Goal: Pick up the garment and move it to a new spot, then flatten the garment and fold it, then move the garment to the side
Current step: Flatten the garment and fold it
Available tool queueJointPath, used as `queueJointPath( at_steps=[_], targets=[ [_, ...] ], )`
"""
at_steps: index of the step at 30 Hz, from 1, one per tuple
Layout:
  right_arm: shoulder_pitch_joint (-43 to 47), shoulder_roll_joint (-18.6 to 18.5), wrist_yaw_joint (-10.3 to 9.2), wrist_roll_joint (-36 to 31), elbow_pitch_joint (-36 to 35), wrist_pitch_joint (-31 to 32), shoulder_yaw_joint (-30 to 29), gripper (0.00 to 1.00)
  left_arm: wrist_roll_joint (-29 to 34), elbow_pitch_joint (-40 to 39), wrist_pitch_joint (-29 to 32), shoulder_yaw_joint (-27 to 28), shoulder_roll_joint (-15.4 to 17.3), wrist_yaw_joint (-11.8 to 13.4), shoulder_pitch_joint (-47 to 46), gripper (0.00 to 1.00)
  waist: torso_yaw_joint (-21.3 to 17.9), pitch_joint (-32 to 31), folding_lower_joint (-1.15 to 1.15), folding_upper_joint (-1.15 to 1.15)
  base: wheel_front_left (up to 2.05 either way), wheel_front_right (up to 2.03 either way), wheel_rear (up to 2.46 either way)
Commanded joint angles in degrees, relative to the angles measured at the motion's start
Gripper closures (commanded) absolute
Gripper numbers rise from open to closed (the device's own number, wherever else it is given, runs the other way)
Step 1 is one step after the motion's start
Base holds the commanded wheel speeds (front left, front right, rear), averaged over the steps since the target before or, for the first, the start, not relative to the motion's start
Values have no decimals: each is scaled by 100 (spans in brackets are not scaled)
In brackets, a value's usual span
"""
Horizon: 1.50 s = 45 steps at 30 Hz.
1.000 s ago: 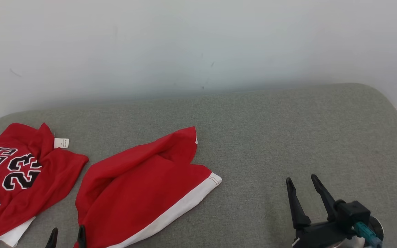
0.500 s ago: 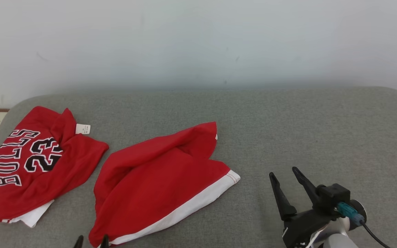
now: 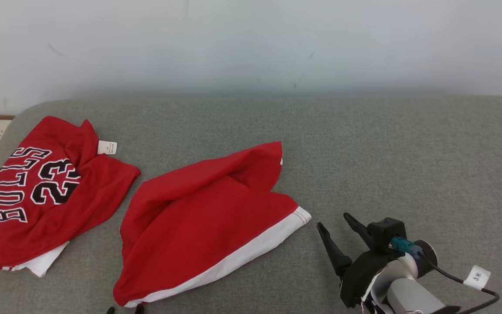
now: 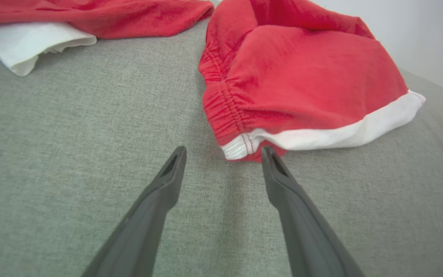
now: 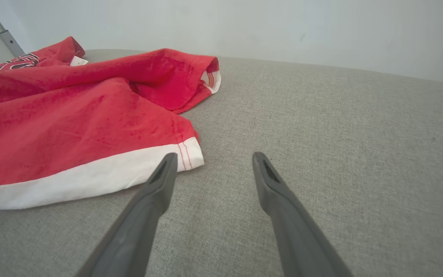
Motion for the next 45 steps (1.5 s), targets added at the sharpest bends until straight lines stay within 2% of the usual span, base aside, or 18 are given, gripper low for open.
queueJointPath(
  at_steps=[1, 12, 20, 21, 22, 23, 27, 32, 45],
  targets=[
    [-134, 40, 3, 96, 141, -57, 113, 0, -27, 116, -53, -11, 14, -37, -110, 0, -21, 40, -1, -1, 0, 0, 0],
    [-856, 197, 3, 546, 1030, -192, 789, 0, -143, 690, -147, -167, -23, -137, -649, 0, 27, 340, -1, -1, 0, 0, 0],
    [-1330, 336, 3, 850, 1451, -234, 1353, 0, -154, 780, -165, -334, -66, -175, -934, 0, 128, 567, -1, -1, 0, 0, 0],
    [-1379, 350, 3, 896, 1501, -238, 1412, 2, -164, 791, -156, -358, -70, -178, -968, 32, 143, 582, -1, -1, 0, 0, 0],
    [-1413, 365, 3, 952, 1554, -239, 1482, 72, -166, 782, -155, -383, -73, -177, -1005, 62, 158, 601, -1, -1, 0, 0, 0],
    [-1449, 361, 3, 997, 1605, -233, 1541, 100, -181, 765, -156, -406, -80, -179, -1030, 100, 171, 616, -1, -1, 0, 0, 0],
    [-1577, 358, 3, 1159, 1699, -239, 1698, 100, -233, 613, -156, -566, -34, -183, -1076, 100, 184, 654, -1, -1, 0, 0, 0],
    [-1512, 186, 3, 1288, 1441, -243, 1610, 100, -312, 351, -157, -661, 127, -182, -912, 100, 171, 602, -1, -1, 0, 0, 0],
    [-946, -207, 3, 1256, 70, -245, 859, 100, -304, -584, -113, -892, 551, -182, -653, 100, -20, 225, -1, -1, 0, 0, 0]
  ],
)
